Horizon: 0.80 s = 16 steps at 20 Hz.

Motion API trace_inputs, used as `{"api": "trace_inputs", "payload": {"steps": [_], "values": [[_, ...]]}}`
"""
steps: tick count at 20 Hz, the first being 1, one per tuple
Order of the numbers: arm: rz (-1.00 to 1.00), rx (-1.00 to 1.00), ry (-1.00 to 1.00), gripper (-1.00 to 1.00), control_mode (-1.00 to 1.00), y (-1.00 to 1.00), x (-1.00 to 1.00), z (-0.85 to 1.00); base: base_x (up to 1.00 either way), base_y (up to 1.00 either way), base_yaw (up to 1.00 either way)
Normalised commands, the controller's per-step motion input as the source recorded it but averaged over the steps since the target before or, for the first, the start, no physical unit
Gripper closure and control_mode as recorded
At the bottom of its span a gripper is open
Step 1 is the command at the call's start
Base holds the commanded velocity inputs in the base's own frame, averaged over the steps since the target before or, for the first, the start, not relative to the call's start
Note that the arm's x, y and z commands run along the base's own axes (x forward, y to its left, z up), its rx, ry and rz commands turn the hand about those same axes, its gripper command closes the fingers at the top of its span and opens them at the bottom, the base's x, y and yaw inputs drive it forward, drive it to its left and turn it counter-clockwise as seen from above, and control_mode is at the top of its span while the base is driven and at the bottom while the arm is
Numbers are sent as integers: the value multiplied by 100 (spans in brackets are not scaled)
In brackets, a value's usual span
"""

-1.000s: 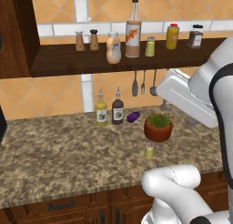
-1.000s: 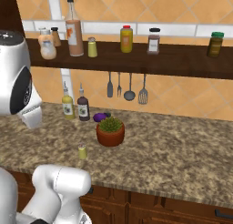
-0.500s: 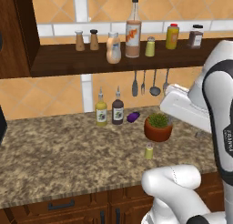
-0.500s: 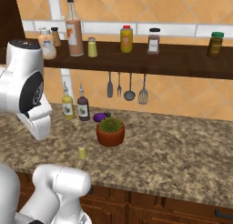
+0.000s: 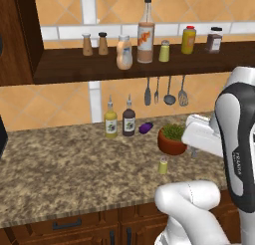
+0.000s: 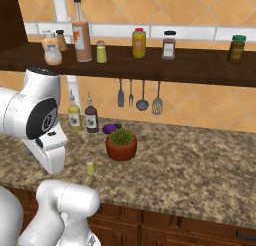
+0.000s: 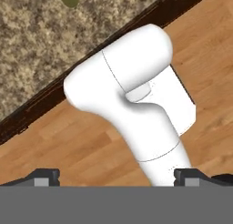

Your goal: Put the shaker and condiment bottle from the counter next to their counterparts in the cabinet.

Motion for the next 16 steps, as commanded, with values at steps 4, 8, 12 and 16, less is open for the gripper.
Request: {"api": "trace_inputs", "payload": {"steps": [4, 8, 12, 16], "values": [[0, 0, 0, -100, -100, -38, 38, 0, 0, 0, 0], [0, 0, 0, -100, -100, -11, 37, -1, 0, 0, 0], [0, 0, -3, -100, -100, 8, -6, -17, 0, 0, 0], [0, -9, -36, -100, -100, 1, -46, -67, 0, 0, 0]]}}
